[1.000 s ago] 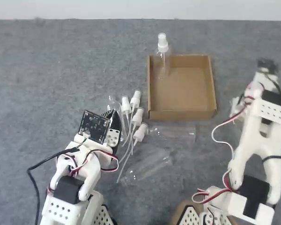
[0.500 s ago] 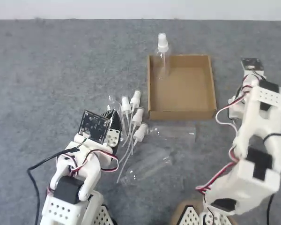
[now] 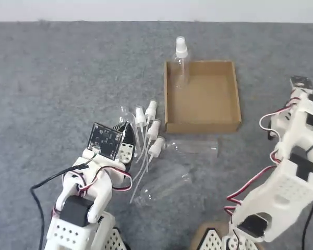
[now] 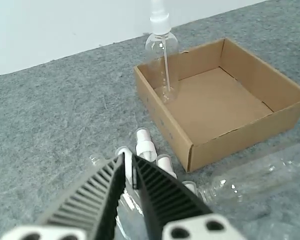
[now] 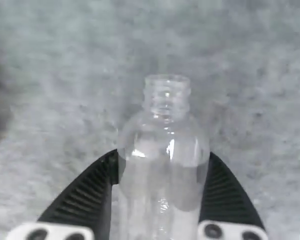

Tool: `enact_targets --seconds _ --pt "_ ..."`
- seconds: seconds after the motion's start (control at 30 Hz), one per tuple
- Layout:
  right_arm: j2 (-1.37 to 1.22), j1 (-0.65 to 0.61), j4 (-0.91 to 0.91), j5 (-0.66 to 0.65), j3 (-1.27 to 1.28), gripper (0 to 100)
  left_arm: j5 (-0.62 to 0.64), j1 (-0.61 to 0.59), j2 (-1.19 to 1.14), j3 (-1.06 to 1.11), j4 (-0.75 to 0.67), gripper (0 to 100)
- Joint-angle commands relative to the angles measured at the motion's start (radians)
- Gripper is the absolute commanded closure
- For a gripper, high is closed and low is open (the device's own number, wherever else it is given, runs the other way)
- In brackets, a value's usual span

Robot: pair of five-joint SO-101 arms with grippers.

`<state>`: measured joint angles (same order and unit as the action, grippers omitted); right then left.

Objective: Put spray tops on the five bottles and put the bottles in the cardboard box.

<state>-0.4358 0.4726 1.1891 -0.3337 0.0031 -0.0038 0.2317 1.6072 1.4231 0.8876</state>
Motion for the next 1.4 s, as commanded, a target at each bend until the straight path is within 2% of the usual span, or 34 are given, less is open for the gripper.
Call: enact_targets --seconds 0.0,0.17,0.3,0.67,0.83,1.0,1.1,1.2,1.37 --pt "0.010 0.030 0.016 -0.160 -0.040 85.9 -0.006 -0.003 -0.012 -0.004 -0.029 99" --pt "0.001 0.025 0.111 -0.428 -0.040 85.9 -0.006 -0.003 -0.012 -0.004 -0.029 99" --pt "0.001 0.030 0.139 -0.506 -0.040 85.4 -0.006 -0.003 -0.012 -0.004 -0.029 99" --pt "-0.001 0.025 0.147 -0.509 -0.040 84.6 -0.006 -0.003 -0.012 -0.007 -0.029 99" --pt "0.007 0.050 0.147 -0.511 -0.040 73.2 -0.028 -0.006 -0.015 -0.039 0.002 99" --pt "0.013 0.042 0.150 -0.505 -0.048 71.2 -0.041 -0.157 -0.014 -0.028 0.092 99" --pt "0.039 0.019 0.154 -0.489 -0.068 71.2 -0.037 -0.235 -0.012 0.028 0.058 99" --pt "0.074 -0.013 0.205 -0.456 -0.103 71.2 -0.038 -0.249 -0.012 0.077 -0.005 99" --pt "0.084 -0.070 0.246 -0.405 -0.184 71.2 -0.040 -0.244 -0.012 0.091 -0.008 99"
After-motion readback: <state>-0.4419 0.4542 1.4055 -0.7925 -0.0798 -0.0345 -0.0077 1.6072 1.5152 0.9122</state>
